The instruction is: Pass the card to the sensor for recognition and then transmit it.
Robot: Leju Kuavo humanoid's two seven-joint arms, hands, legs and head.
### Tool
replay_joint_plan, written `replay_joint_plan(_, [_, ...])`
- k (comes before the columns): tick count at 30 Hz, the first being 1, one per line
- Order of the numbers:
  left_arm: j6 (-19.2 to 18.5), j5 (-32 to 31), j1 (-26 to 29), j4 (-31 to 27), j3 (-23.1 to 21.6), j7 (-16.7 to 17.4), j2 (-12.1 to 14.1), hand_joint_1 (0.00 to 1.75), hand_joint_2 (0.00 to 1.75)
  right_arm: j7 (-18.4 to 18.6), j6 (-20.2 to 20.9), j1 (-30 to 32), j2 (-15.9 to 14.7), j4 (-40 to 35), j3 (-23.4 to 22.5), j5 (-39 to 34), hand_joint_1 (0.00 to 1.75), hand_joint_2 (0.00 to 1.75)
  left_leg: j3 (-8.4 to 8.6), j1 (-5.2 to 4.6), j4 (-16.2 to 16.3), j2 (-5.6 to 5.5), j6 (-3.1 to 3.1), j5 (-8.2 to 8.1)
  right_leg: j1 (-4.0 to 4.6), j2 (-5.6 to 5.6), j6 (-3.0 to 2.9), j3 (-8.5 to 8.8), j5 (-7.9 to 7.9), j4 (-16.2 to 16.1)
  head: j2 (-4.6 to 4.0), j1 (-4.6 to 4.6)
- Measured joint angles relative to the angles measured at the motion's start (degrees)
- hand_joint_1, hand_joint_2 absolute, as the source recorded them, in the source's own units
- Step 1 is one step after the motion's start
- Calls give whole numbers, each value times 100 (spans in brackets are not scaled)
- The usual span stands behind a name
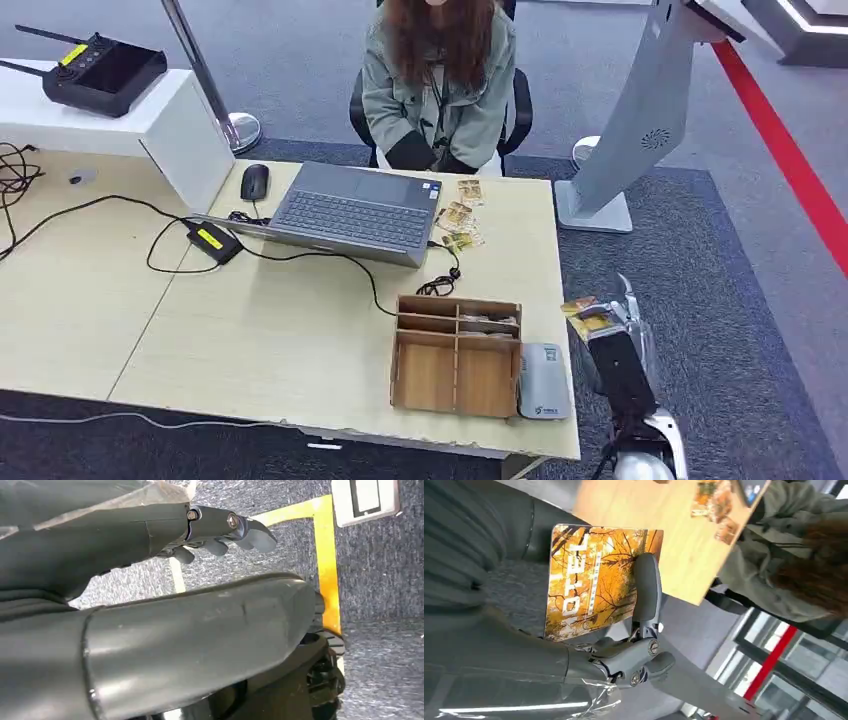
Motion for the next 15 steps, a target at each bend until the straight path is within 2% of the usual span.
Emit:
replay_joint_plan(9, [4,0,-17,0,83,0,9,0,0,-4,-164,68,190,712,26,227,175,175,-1,0,0,1,0,0,0,0,0,0,-1,0,0,2])
replay_joint_plan(15, [20,-2,-24,0,149,0,17,0,0,118,-197,79,262,1003,61,225,175,175,-1,-1,0,2,0,0,-1,0,0,0,-1,0,0,2])
